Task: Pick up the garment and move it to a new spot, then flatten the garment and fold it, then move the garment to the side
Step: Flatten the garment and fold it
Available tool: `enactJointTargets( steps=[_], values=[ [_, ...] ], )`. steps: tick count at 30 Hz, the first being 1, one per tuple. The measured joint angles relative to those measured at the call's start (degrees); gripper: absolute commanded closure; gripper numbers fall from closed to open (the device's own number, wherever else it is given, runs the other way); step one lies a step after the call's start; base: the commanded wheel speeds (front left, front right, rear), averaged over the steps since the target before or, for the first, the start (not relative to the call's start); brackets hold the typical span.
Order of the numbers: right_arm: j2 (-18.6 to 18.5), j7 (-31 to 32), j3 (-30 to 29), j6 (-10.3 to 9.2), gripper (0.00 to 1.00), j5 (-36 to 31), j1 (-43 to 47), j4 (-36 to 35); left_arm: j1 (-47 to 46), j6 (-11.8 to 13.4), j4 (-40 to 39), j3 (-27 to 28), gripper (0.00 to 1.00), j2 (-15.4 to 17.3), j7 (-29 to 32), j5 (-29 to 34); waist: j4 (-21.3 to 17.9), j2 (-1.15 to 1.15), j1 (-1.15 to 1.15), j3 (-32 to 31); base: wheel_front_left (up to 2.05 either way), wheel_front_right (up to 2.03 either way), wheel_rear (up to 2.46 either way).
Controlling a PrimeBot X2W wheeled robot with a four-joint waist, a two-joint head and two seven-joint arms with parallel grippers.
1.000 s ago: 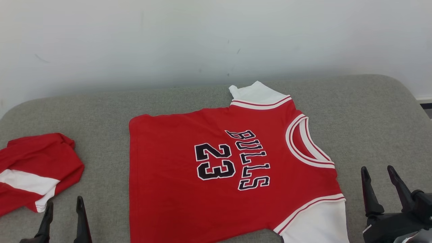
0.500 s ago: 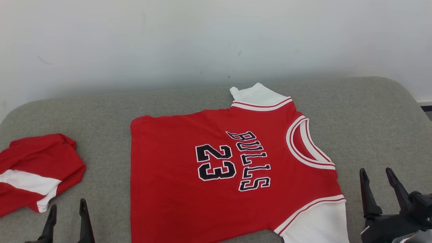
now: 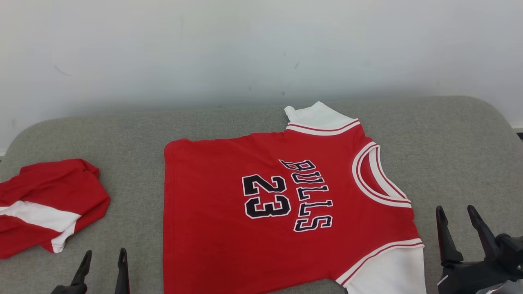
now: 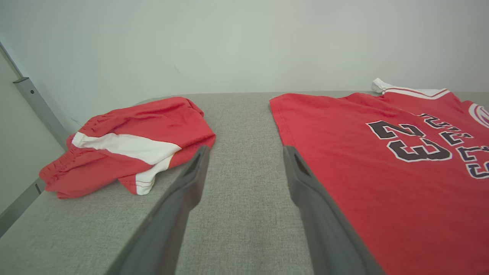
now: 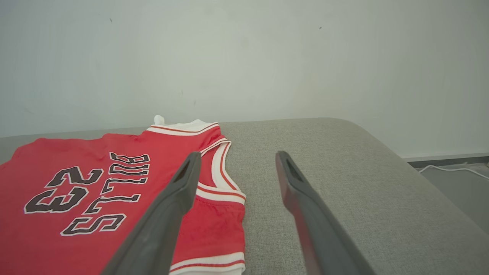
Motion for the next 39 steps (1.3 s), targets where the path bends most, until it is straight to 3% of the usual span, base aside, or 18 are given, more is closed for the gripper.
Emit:
enactJointTargets(
  steps=[27, 39],
  values=[
    [0.78, 0.00, -1.05, 0.97, 0.00, -0.63, 0.02, -0.01, -0.01, 0.04, -2.85, -0.56, 0.00, 0.41, 3.07, 0.88, 1.86, 0.00, 0.00, 0.43, 0.00, 0.00, 0.00],
    [-0.64, 5.16, -0.45, 4.15, 0.00, 1.98, 4.97, 0.73, 2.32, -8.05, -3.46, -6.05, 0.00, 0.41, 9.98, -3.35, 2.34, 0.00, 0.00, 1.71, 0.00, 0.00, 0.00]
  ],
)
